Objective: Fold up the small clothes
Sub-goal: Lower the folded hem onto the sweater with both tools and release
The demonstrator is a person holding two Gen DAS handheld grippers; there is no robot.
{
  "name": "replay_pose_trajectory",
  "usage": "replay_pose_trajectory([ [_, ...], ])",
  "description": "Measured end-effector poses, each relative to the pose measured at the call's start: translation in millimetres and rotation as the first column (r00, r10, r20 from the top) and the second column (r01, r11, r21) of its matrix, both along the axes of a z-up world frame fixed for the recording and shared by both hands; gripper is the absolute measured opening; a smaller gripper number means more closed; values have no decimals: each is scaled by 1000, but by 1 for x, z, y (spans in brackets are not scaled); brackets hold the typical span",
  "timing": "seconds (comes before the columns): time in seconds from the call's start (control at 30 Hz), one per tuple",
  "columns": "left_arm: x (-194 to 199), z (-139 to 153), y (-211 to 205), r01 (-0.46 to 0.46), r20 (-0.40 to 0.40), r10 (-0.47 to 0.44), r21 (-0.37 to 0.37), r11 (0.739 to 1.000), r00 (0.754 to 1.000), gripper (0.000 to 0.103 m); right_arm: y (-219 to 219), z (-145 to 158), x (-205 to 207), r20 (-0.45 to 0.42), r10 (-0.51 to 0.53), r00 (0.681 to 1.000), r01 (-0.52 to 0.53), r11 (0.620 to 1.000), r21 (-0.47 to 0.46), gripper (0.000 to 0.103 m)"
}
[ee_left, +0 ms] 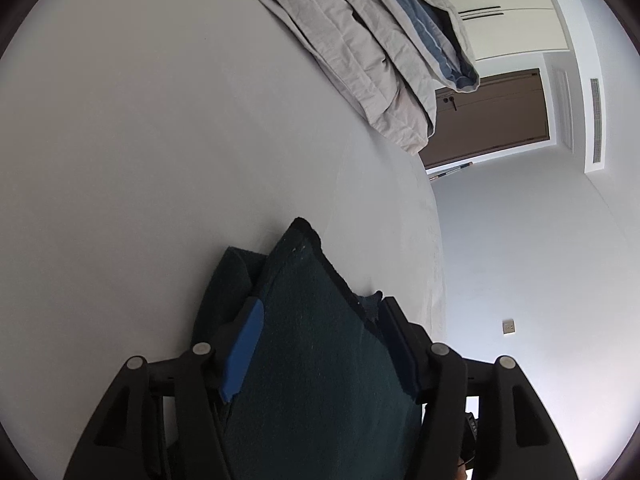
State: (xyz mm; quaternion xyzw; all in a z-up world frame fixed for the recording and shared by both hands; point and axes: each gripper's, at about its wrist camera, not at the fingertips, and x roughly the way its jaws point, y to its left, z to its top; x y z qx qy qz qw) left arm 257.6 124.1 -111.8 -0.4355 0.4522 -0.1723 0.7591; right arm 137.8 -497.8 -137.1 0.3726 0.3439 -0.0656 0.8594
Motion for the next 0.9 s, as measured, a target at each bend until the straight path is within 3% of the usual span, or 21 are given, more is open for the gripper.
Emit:
replay_pose_trajectory([
  [0.23,-65,-3,-13,77,16,-81,161,984,997,62,56,8,-40,-90,108,990,-125,968,-216,58],
  [0.37,-100,-7,-16,86,37,-97,238,968,995,59,69,7,-68,-98,116,988,-138,955,-264,55],
  [0.53,-120,-5,-22,95,53,-121,344,934,991,56,76,-4,-99,-135,116,984,-152,943,-297,34],
  [0.7,-126,-3,-27,106,72,-145,397,912,987,49,81,-16,-115,-173,124,977,-176,925,-336,27],
  [0.9,-125,-12,-25,103,49,-136,425,900,990,28,72,-21,-130,-187,117,976,-173,929,-327,9],
])
